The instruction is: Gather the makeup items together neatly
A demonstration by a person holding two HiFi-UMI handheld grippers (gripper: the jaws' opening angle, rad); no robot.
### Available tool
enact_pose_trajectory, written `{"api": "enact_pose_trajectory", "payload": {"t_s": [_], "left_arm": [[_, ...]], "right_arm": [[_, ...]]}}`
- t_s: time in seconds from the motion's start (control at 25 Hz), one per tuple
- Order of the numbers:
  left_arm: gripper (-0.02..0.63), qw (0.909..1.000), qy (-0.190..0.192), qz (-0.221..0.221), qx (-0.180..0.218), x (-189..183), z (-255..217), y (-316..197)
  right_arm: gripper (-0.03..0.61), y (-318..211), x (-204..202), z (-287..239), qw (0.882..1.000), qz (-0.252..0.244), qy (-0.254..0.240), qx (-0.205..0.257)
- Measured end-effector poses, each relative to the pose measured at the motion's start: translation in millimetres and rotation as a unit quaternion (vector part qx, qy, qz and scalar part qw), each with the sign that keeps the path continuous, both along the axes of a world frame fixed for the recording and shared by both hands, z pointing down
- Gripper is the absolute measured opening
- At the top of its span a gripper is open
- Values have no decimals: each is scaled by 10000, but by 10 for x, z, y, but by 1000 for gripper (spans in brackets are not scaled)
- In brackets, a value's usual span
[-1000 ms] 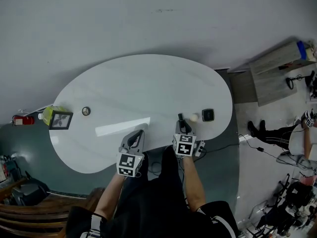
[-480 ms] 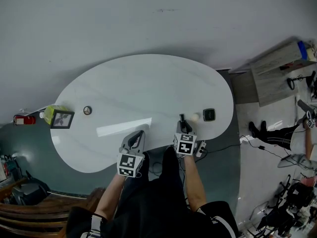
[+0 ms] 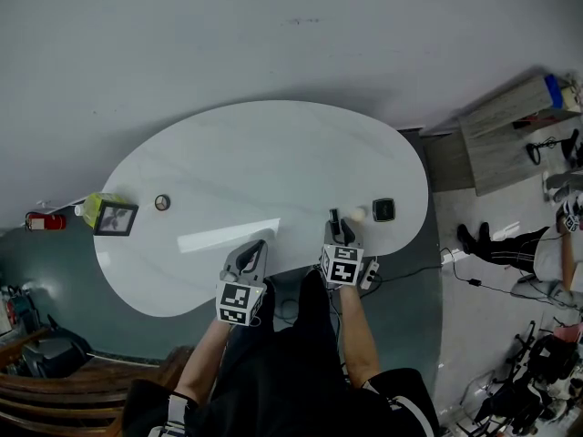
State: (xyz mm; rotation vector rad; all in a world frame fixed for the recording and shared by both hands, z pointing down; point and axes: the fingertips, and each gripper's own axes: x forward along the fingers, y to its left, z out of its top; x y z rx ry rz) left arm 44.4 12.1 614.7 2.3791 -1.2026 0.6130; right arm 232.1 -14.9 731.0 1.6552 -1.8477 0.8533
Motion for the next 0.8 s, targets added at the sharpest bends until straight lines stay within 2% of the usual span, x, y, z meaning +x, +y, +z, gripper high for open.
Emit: {"api": "enact_pose_trajectory", "payload": {"t_s": [0.24, 0.6, 0.8], "left_arm": [[20, 9999, 34, 77, 143, 4, -104, 21], [20, 9984, 117, 84, 542, -23, -506, -54], [20, 9961, 241, 4, 845, -82, -804, -88]], "right_arm": [[199, -62, -87, -389, 9987, -223, -102, 439], [199, -163, -205, -1109, 9930, -394, -140, 1107], [198, -161, -399, -1602, 9832, -639, -260, 1687]]}}
